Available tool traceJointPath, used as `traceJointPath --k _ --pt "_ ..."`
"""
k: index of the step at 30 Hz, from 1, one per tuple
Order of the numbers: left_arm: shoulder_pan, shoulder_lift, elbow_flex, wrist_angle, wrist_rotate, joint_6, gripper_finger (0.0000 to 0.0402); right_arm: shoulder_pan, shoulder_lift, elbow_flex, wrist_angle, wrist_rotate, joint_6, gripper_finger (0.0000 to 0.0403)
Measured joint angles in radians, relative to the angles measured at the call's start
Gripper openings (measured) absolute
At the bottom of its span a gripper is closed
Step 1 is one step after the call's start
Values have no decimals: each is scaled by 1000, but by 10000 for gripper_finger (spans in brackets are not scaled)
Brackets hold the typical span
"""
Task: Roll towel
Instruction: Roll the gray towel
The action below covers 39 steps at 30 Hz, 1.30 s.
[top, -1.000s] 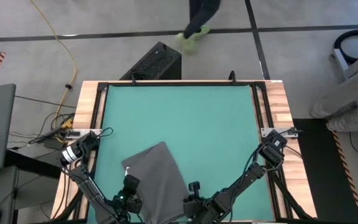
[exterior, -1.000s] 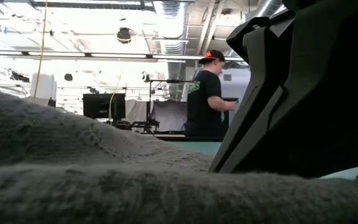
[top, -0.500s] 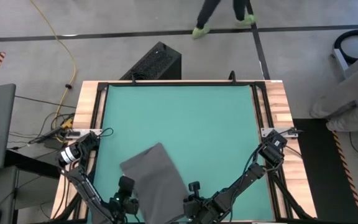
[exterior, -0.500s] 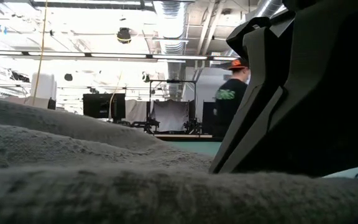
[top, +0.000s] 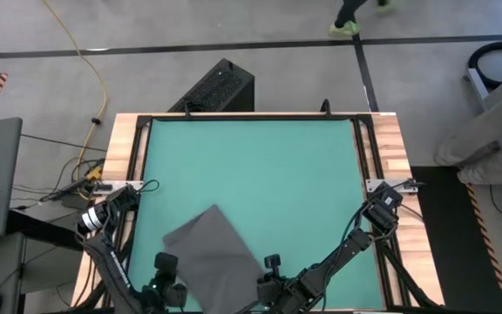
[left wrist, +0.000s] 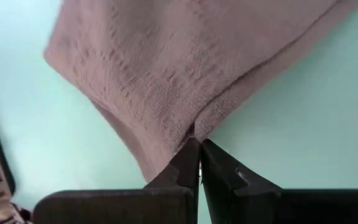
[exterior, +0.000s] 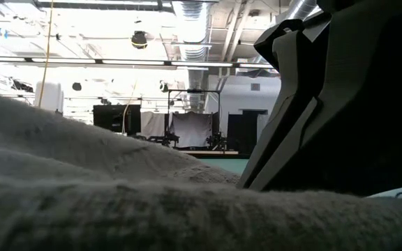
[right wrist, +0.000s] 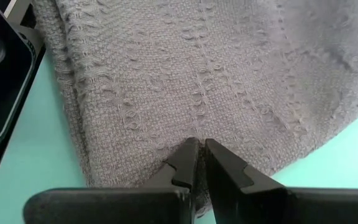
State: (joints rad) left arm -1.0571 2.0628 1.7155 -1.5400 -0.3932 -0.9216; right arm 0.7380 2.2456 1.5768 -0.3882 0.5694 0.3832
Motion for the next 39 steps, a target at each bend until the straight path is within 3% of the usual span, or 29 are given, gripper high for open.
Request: traceJointPath --k 5,10,15,19,23,26,28,30,35,39 --pt "-23 0 87 -10 30 28 0 1 0 0 0 0 0 56" --pt "-55 0 97 8 -14 -4 0 6 0 0 0 0 0 56" --pt "-66 -12 78 -29 125 -52 9 6 0 0 0 0 0 56" --pt "-99 -27 69 -26 15 -99 29 6 0 -1 1 0 1 56" --pt "-88 -27 68 -28 -20 -183 54 6 0 -1 1 0 1 56" --pt "-87 -29 81 75 -279 -269 62 6 0 -1 1 0 1 56" --pt "-94 -31 87 247 -468 -204 62 6 0 -1 1 0 1 56" --pt "-102 -23 87 412 -533 -42 58 6 1 -1 1 0 1 56" --pt "-74 92 80 745 -395 331 58 8 1 -1 4 0 -15 56" --pt "-35 200 108 828 -335 452 76 8 1 -1 7 -2 -15 56"
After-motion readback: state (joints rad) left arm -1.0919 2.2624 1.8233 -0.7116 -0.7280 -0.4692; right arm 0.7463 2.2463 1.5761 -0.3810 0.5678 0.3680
